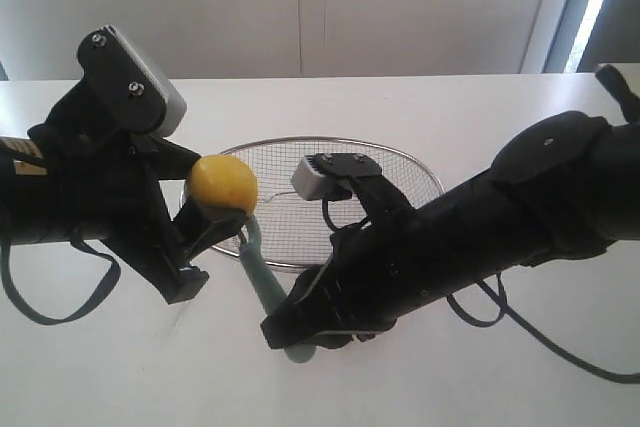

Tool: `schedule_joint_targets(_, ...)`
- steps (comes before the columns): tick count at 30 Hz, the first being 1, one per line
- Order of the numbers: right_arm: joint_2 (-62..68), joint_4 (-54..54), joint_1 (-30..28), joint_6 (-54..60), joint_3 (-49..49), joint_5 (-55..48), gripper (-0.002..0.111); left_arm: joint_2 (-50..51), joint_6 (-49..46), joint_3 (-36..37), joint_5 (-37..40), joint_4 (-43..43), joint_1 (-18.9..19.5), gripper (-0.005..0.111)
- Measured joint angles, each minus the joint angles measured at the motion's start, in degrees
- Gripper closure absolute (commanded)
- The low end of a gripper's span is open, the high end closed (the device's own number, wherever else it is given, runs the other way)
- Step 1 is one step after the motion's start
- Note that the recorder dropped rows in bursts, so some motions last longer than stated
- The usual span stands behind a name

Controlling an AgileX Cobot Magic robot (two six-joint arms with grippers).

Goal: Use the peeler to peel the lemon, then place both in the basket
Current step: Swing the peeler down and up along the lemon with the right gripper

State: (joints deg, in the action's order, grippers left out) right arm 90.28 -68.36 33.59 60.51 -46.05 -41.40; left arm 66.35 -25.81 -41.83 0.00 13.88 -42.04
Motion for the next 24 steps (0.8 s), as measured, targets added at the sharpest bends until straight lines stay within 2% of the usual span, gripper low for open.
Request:
schedule_joint_targets(9,-2.05,-1.03,-3.78,0.07,0.00,0.00,0.108,0.00,0.00,0.00,0.00,0.11,0.00,0.107)
schedule_joint_targets(24,-12.38,1.29,-5.69,0.07,0.00,0.31,0.108,0.00,0.00,0.00,0.00,0.11,0.00,0.107)
